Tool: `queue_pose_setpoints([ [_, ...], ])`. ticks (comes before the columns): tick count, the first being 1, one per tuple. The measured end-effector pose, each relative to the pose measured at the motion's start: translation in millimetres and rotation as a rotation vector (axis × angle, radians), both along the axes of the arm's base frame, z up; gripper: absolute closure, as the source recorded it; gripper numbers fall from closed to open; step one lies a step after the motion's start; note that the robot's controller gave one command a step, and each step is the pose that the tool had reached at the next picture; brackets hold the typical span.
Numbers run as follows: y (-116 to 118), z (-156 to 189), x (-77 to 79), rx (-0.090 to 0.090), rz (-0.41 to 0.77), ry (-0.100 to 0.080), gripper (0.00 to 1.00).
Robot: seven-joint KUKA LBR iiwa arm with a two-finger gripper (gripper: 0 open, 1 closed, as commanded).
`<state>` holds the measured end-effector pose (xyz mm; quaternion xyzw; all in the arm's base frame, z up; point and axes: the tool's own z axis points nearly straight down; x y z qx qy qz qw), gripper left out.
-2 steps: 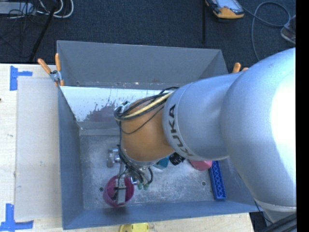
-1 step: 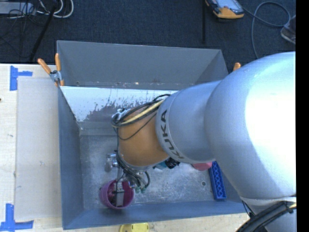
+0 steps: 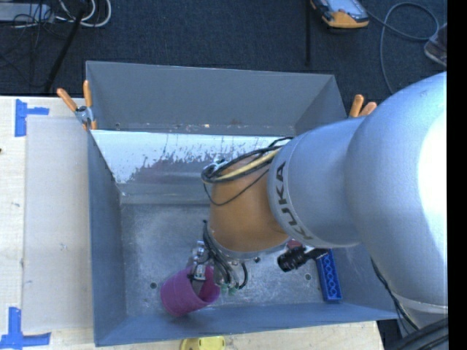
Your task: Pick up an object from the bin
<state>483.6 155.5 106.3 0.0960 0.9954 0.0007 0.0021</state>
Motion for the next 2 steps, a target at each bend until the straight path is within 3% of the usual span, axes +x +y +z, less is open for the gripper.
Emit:
queue_pose_setpoints([
  [2, -0.2, 0.7, 0.1, -0.001, -0.001, 0.002, 1.0],
])
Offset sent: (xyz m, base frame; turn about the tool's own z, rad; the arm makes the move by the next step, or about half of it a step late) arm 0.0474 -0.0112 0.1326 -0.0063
